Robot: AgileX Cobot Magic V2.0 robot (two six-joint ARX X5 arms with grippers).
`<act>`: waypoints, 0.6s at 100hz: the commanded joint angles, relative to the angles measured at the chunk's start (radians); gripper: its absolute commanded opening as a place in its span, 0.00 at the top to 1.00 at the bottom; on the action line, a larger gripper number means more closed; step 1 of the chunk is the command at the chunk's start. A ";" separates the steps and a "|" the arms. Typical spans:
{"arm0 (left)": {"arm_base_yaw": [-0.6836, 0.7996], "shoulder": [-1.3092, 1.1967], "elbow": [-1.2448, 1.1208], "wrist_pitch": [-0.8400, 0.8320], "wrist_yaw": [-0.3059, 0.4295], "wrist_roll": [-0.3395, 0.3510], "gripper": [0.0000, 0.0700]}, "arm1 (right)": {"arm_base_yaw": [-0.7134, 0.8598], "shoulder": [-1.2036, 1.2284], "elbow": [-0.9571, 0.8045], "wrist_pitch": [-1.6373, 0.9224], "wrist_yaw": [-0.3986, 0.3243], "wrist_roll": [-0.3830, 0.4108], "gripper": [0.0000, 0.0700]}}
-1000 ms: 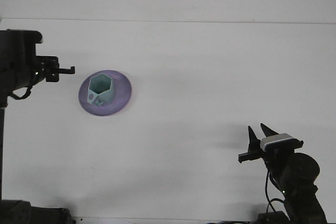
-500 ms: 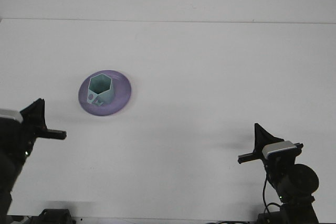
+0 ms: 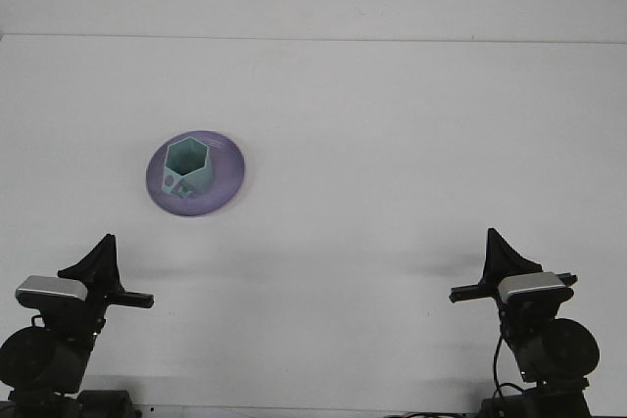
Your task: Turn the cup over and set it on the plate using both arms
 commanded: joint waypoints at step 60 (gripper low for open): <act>0.000 -0.043 -0.146 0.188 -0.001 -0.006 0.98 | 0.002 0.000 0.007 0.024 0.003 0.010 1.00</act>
